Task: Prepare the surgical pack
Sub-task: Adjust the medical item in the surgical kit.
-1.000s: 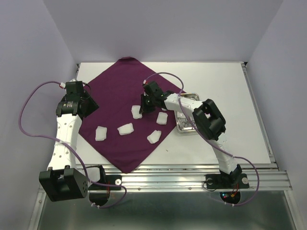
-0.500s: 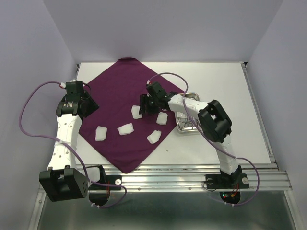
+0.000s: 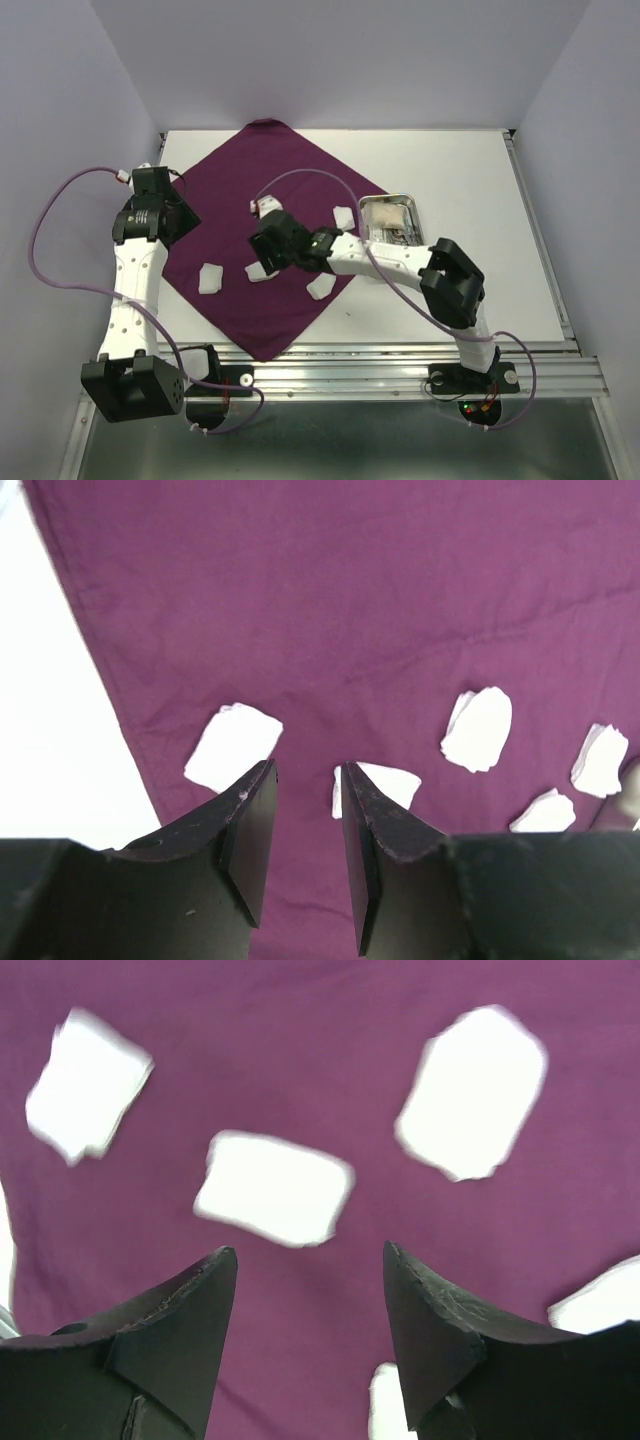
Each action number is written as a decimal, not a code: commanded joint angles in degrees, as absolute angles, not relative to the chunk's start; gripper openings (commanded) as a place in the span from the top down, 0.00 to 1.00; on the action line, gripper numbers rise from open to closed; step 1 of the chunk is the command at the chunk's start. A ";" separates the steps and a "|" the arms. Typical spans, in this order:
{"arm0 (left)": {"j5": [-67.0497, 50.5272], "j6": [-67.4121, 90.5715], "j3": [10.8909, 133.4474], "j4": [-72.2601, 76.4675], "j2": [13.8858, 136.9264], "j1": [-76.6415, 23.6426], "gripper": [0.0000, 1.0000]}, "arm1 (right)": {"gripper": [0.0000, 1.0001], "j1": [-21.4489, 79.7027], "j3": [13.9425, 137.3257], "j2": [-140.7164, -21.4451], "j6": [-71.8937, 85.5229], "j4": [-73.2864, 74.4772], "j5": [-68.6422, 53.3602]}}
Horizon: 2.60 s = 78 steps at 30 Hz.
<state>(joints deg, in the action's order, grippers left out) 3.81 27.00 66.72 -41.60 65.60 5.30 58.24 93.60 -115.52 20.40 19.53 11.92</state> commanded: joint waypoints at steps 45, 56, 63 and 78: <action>3.78 26.37 68.12 -42.54 62.75 9.84 0.57 | 0.67 71.37 98.35 -133.69 -9.67 2.20 34.63; 3.43 26.28 67.85 -42.45 62.40 9.76 0.57 | 0.99 71.37 96.60 -128.77 -5.90 1.93 30.86; 3.16 26.10 67.76 -42.45 62.23 9.84 0.57 | 0.99 67.41 94.31 -121.56 4.20 3.43 18.31; 2.46 25.93 67.24 -42.10 61.79 9.76 0.57 | 0.99 50.64 90.97 -115.57 26.36 2.64 -20.54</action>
